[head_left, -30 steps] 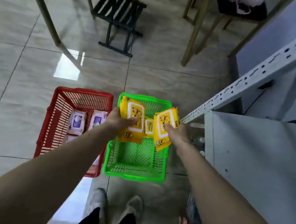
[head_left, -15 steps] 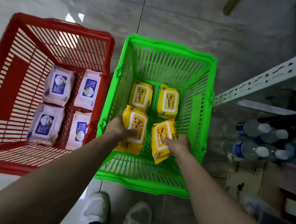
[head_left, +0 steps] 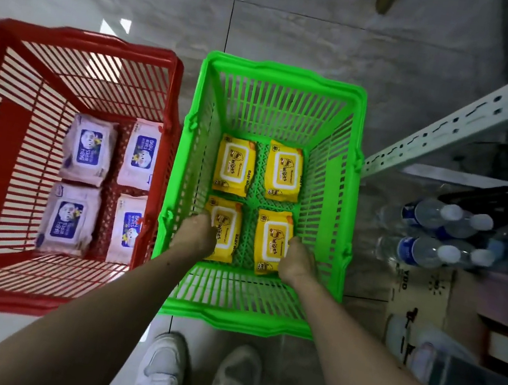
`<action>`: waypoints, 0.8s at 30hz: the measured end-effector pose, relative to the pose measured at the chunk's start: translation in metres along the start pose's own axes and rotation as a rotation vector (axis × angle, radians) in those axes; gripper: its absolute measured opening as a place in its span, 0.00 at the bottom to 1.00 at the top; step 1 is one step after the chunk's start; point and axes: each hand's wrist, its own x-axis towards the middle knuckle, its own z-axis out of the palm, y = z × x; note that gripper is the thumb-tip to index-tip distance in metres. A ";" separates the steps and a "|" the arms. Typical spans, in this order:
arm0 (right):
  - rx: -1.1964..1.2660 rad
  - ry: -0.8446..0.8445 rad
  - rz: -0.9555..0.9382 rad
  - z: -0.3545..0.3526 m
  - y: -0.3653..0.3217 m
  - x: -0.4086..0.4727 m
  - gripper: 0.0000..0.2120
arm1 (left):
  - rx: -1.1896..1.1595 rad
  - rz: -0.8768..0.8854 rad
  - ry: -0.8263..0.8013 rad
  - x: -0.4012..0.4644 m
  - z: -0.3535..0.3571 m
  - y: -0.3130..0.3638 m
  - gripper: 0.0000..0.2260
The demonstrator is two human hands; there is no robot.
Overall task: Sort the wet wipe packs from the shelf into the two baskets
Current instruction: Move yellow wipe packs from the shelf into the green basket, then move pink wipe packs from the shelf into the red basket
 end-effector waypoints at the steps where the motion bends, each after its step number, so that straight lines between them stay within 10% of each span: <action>1: -0.068 0.016 -0.051 -0.008 -0.001 -0.013 0.18 | 0.058 0.036 0.008 -0.011 -0.009 0.003 0.15; 15: -0.399 0.144 -0.337 -0.237 -0.044 -0.266 0.15 | 0.305 0.284 0.126 -0.234 -0.249 0.126 0.13; 24: -0.381 0.409 -0.203 -0.392 -0.041 -0.460 0.16 | 0.463 0.618 0.224 -0.404 -0.379 0.235 0.18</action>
